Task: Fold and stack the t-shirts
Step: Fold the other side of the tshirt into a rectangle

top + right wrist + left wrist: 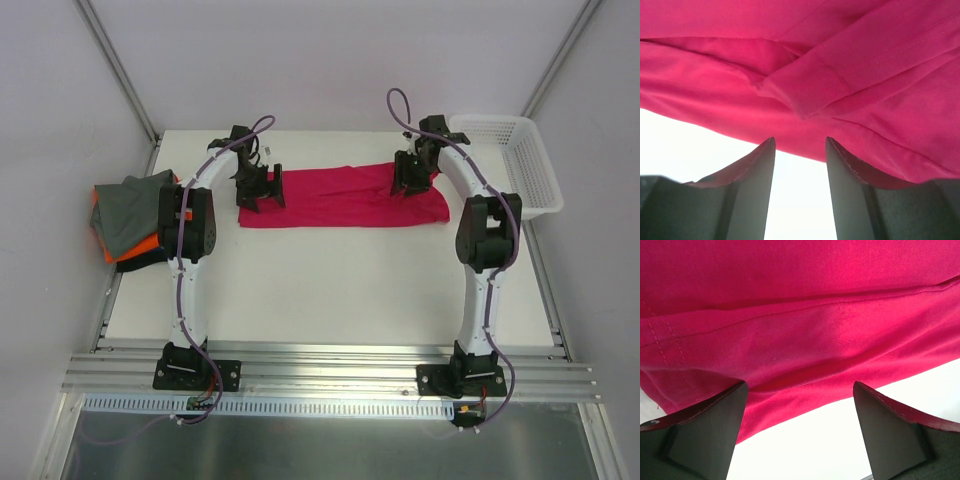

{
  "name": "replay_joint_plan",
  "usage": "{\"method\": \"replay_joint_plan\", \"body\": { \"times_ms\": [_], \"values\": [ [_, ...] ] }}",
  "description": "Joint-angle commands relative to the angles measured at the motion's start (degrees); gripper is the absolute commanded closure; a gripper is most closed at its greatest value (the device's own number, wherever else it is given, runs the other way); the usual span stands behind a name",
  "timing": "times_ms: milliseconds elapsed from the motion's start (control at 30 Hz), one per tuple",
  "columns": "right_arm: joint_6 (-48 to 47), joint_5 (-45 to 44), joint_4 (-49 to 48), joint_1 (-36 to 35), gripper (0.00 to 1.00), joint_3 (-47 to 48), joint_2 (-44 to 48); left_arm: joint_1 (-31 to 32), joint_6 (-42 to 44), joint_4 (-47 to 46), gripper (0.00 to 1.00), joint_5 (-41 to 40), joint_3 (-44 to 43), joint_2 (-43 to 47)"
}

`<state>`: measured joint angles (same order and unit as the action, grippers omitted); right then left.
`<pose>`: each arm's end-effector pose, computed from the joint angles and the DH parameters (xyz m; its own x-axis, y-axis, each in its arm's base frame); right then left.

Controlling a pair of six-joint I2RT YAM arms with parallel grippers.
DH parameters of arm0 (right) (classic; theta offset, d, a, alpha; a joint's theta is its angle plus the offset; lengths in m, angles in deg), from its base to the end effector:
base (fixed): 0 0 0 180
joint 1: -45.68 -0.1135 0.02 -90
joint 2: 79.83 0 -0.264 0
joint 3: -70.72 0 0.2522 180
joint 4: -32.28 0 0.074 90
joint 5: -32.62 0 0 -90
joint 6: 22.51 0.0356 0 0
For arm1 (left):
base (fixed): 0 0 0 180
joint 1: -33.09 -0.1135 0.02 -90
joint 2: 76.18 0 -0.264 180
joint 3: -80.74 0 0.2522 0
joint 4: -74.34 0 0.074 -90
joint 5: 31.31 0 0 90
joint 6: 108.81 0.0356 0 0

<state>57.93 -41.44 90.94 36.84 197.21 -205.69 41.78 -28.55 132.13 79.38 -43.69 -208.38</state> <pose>0.4769 0.0841 0.2384 -0.7782 -0.2826 -0.5608 -0.4266 0.8932 0.1418 0.4841 -0.0867 0.1773 -0.9353 -0.0171 -0.3534 0.1295 0.9129 -0.3870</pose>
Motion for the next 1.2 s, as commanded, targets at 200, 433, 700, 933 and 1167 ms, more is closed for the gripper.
{"method": "replay_joint_plan", "body": {
  "times_ms": [200,433,700,933,1167],
  "values": [
    [0.77,0.93,1.33,-0.04,0.53,4.96,-6.23,0.19,0.42,1.15,0.11,-0.56,0.11,1.68],
    [0.95,1.90,0.62,-0.56,0.77,5.66,-7.03,0.19,0.42,1.23,0.11,-0.65,0.11,1.16],
    [1.48,1.98,-0.61,-0.91,0.90,7.33,-7.29,0.19,0.33,1.14,0.11,-0.38,0.02,0.89],
    [1.21,1.02,-1.66,-1.27,0.99,10.40,-8.34,0.19,0.51,1.14,0.11,-0.65,0.28,1.07],
    [0.51,-0.30,-3.51,-1.97,0.99,17.08,-13.00,0.28,0.51,1.14,0.11,-0.47,0.37,1.07]
  ]
}}
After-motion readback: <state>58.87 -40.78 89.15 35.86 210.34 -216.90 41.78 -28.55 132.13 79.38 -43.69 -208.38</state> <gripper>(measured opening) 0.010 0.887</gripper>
